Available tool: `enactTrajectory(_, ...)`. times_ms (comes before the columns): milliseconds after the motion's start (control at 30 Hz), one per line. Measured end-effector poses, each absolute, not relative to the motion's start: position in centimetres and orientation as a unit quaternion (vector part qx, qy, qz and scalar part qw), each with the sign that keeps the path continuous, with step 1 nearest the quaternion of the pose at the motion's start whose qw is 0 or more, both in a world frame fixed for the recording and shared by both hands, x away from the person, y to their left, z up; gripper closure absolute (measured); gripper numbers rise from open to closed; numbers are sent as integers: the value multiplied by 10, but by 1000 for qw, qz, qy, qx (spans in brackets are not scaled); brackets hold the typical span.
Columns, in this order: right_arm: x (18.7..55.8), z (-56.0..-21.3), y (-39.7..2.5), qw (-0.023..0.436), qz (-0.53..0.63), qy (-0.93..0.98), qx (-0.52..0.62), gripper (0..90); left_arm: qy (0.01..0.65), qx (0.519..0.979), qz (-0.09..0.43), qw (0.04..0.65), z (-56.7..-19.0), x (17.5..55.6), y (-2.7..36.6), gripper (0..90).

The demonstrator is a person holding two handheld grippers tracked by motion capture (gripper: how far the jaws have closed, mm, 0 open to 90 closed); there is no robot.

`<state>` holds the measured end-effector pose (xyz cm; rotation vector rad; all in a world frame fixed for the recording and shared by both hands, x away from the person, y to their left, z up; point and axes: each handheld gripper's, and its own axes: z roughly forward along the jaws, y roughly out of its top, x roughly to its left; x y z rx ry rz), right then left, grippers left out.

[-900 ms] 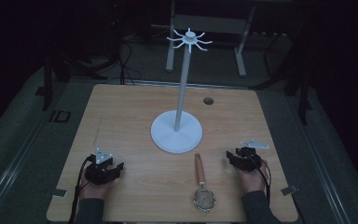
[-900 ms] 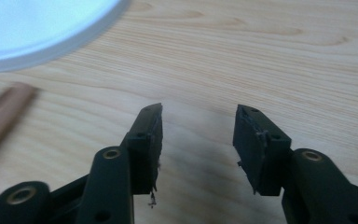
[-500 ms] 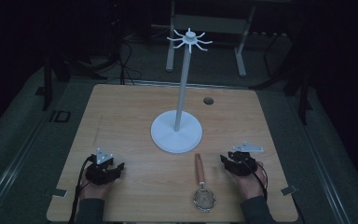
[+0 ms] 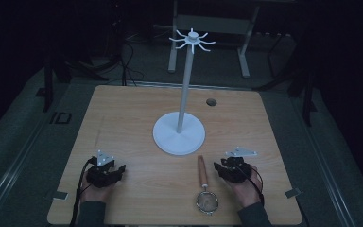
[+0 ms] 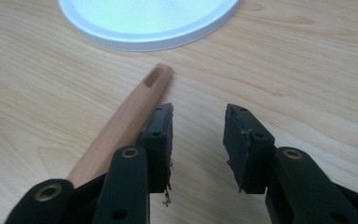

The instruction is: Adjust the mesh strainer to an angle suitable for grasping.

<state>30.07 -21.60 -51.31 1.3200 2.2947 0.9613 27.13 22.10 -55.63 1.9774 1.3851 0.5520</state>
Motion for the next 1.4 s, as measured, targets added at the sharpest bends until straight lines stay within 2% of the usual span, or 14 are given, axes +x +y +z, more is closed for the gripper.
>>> enactTrajectory(333, 296, -517, -204, 143, 322, 816, 458, 538, 529, 755, 211, 326, -556, 271, 221, 480)
enactTrajectory(600, 292, -520, -194, 126, 313, 824, 455, 416, 529, 754, 211, 327, -556, 271, 221, 480)
enactTrajectory(800, 291, -523, -184, 115, 309, 832, 447, 370, 530, 754, 211, 327, -556, 271, 221, 480)
enactTrajectory(1100, 294, -530, -171, 97, 294, 845, 437, 367, 530, 754, 212, 326, -556, 271, 221, 480)
enactTrajectory(1400, 299, -535, -166, 87, 267, 860, 426, 487, 531, 752, 212, 328, -556, 271, 222, 480)
